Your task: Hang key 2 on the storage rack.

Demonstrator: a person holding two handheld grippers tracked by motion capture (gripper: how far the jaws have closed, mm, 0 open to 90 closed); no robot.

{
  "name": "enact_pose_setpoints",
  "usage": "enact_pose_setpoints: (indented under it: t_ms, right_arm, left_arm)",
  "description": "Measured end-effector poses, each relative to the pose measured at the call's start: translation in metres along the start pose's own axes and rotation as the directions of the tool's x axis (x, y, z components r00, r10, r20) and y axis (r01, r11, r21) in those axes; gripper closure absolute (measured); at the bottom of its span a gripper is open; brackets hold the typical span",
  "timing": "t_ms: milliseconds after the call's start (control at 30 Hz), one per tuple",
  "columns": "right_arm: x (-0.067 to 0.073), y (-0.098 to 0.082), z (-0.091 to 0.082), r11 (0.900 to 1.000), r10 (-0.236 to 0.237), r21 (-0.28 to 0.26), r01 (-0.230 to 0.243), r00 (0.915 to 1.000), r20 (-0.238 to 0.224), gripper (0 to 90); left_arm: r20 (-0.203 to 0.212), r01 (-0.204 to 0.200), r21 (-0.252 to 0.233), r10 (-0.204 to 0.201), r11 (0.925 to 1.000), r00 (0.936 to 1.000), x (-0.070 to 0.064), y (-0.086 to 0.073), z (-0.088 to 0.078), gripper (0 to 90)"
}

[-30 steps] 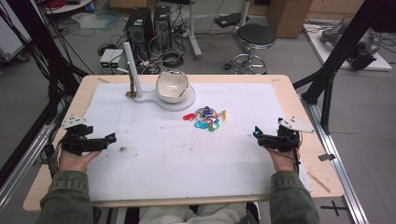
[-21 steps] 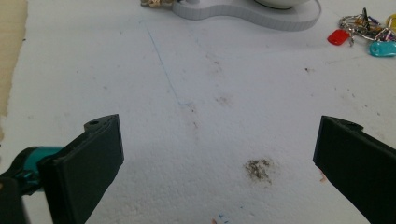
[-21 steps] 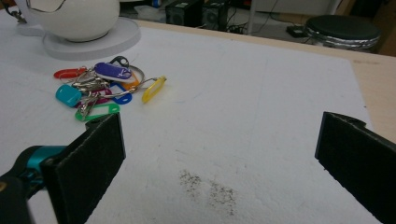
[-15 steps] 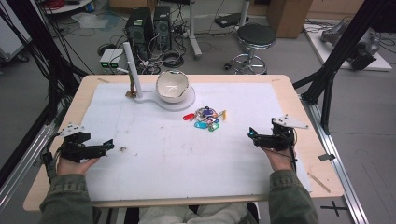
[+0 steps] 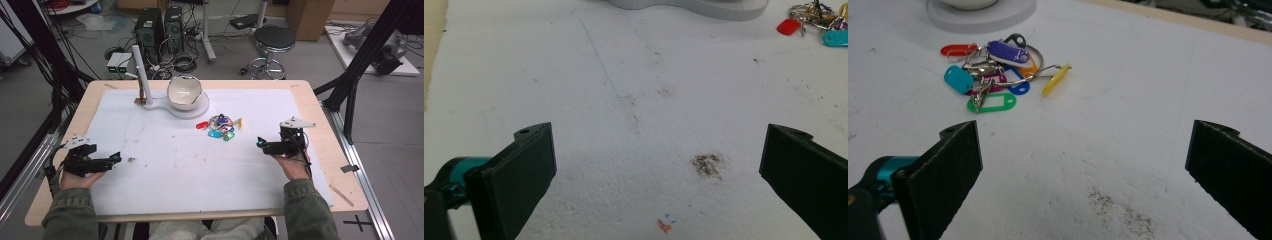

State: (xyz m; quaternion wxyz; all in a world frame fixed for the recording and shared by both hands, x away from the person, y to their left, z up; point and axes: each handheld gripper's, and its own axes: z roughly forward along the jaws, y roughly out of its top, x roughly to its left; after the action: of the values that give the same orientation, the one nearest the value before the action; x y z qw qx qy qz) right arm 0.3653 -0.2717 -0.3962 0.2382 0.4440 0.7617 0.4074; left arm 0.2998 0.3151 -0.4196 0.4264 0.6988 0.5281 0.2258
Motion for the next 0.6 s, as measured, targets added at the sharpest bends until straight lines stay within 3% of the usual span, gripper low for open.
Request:
enact_pose_setpoints:
  t_ms: [133,600]
  right_arm:
    - [0.004,0.006,0.013,0.999,-0.013,0.050,0.013,0.9999,-0.009,0.6]
    - [0.002,0.017,0.041,0.992,-0.006,0.122,0.011,0.9991,-0.043,0.6]
  left_arm:
    - [0.002,0.005,-0.005,-0.005,1.0000,1.0000,0.001,0.000,0.000,2.1]
    - [0.013,-0.010,0.009,0.009,0.9999,0.9999,0.001,-0.002,0.003,2.2]
